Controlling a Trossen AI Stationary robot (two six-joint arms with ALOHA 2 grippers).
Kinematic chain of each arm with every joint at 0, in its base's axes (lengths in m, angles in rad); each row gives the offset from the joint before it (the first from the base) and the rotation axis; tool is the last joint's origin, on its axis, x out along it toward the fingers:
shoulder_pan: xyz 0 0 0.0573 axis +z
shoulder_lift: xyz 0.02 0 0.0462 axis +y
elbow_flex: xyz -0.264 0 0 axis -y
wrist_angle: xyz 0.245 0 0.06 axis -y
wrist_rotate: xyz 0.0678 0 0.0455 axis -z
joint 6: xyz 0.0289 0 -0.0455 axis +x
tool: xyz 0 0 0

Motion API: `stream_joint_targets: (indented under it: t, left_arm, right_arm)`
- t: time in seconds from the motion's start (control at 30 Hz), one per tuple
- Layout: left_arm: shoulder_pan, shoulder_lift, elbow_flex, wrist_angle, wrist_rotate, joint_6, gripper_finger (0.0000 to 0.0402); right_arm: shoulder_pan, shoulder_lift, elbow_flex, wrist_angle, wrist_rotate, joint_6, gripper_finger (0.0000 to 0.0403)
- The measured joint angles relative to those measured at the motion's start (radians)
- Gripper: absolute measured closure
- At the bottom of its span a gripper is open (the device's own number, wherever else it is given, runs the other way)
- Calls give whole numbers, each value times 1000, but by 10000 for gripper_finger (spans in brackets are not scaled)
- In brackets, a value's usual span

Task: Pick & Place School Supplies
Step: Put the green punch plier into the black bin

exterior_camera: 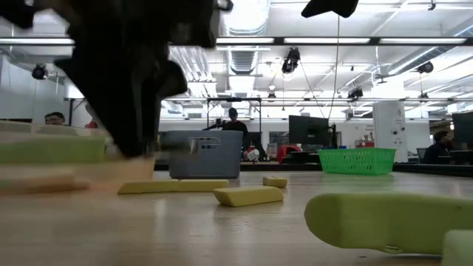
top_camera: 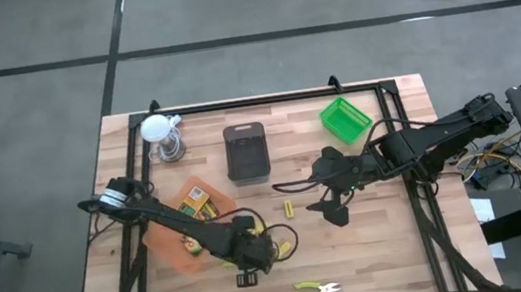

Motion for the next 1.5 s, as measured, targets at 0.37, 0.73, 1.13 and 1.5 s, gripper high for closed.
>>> stream_joint_targets:
  t: [0.37, 0.73, 1.13, 1.5]
  left_arm:
    - [0, -222, 0, 0, -281, -38, 298]
    - [4, -454, -6, 0, -715, -101, 298]
    - [69, -518, -6, 2, -925, -296, 298]
    - [266, -509, -6, 3, -920, -235, 298]
  right_arm:
    - [0, 0, 0, 0, 0, 0, 48]
    - [0, 0, 0, 0, 0, 0, 48]
    - [0, 0, 0, 0, 0, 0, 48]
    - [0, 0, 0, 0, 0, 0, 48]
